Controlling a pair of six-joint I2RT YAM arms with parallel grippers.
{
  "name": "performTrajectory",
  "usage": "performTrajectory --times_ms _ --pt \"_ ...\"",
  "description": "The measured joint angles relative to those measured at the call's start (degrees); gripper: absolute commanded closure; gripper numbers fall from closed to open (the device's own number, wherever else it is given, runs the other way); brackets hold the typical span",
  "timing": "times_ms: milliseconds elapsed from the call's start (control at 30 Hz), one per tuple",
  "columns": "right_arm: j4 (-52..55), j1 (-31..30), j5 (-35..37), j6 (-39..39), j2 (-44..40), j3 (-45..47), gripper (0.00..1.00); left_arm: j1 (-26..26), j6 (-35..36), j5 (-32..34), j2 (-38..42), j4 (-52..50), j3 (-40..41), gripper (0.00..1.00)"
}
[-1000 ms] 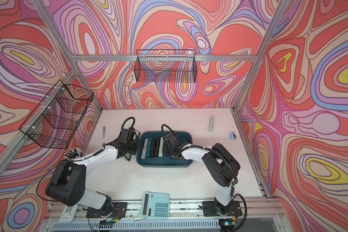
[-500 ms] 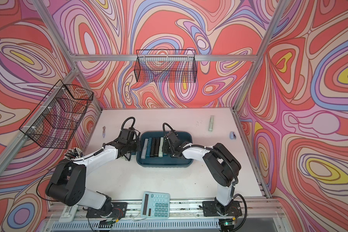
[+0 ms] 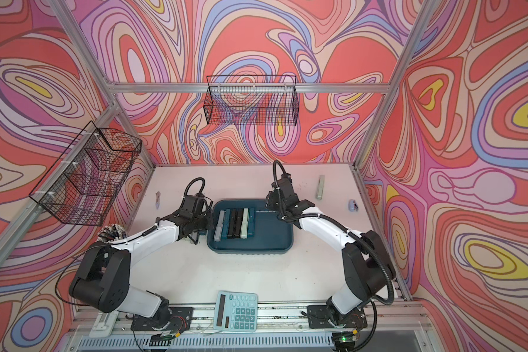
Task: Put the pruning pliers into the storage box
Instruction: Place the pruning pliers in the storage box, then pick up the pruning pliers from the center of the board.
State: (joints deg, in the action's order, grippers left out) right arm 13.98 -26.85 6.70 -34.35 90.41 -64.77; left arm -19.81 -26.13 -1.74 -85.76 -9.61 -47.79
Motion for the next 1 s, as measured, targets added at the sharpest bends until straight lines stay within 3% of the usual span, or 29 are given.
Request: performTrajectory --times_ms 400,1000 --pt "6.71 18.40 -0.11 8.13 4.98 -3.26 0.44 0.00 0.17 0.02 0.02 -0.02 0.00 0.94" --pt "9.97 27.56 0.33 16.92 22.75 -18.64 0.41 -0.02 0.17 0.07 0.55 -0.37 0.28 0.95"
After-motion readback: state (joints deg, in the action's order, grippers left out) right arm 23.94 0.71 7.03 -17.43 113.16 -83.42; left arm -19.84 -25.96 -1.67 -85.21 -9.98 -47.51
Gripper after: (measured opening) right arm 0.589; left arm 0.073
